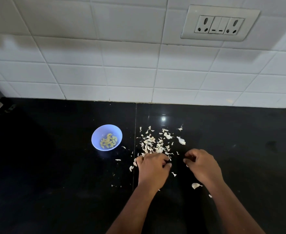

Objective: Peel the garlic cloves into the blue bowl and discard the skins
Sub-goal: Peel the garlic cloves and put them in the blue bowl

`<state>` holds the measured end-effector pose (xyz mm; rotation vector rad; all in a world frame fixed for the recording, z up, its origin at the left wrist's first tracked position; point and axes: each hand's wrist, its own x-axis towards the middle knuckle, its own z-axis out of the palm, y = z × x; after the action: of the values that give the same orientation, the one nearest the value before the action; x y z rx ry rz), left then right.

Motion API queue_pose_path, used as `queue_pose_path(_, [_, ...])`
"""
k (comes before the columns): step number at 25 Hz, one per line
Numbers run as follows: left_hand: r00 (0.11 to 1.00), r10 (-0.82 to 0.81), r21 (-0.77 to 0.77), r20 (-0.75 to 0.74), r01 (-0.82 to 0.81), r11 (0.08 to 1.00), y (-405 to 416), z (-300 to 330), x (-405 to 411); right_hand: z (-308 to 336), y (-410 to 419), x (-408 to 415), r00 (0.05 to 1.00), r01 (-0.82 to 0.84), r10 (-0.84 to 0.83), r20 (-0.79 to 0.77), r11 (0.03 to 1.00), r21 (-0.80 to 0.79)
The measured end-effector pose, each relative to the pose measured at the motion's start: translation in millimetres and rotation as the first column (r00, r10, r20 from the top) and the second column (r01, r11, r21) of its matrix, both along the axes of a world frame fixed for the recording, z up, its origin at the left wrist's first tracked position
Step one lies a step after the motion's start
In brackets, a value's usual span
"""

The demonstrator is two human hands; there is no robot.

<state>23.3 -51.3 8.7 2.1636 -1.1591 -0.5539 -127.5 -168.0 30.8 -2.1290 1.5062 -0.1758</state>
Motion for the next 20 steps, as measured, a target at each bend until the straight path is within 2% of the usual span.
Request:
queue_pose_path(5, [0.977,-0.133,0.162,0.167,0.106,0.981,-9.9,-7.1,-37.6,-6.1,-1.7,-18.3,1.0,0.024,-0.024,-0.011,1.0,-0.006])
queue_pose_path(7, [0.971,-0.125,0.172,0.202,0.091,0.981,-11.5,-9.4,-42.6,-10.1,-1.7,-24.0,0.998,-0.028,0.029,-0.052,0.999,0.019])
queue_pose_path(10, [0.977,-0.066,0.133,0.203,0.039,0.99,-10.9,-11.9,-42.7,-16.1,-1.6,-27.5,0.997,-0.067,0.067,-0.033,0.998,0.023])
queue_pose_path(12, [0.979,-0.029,0.111,0.201,0.007,0.994,-10.2,-10.1,-41.8,-18.2,-2.6,-29.5,0.998,-0.036,0.033,0.052,0.998,0.053])
queue_pose_path(14, [0.982,0.014,0.07,0.187,-0.027,0.997,-11.5,-9.7,-41.2,-15.5,-2.5,-29.1,0.96,0.019,-0.073,0.271,0.98,0.198])
queue_pose_path(15, [0.988,0.05,0.036,0.144,-0.056,0.998,-13.2,-8.6,-41.7,-11.7,-1.1,-27.6,0.908,0.018,-0.142,0.395,0.953,0.302])
queue_pose_path(16, [0.995,0.095,-0.006,0.031,-0.095,0.995,-15.3,-6.4,-42.5,-7.7,1.4,-24.6,0.844,-0.011,-0.206,0.496,0.917,0.4])
queue_pose_path(17, [0.981,0.125,-0.053,-0.149,-0.134,0.99,-18.9,-4.0,-43.4,-3.8,3.8,-21.0,0.784,-0.051,-0.259,0.564,0.878,0.475])
queue_pose_path(19, [0.853,0.133,-0.135,-0.505,-0.23,0.964,-23.8,-1.8,-47.2,0.0,6.6,-15.0,0.709,-0.108,-0.328,0.624,0.824,0.557])
queue_pose_path(20, [0.796,0.149,-0.145,-0.587,-0.284,0.948,-24.7,1.8,-48.8,-0.2,7.1,-12.4,0.686,-0.119,-0.356,0.635,0.805,0.581])
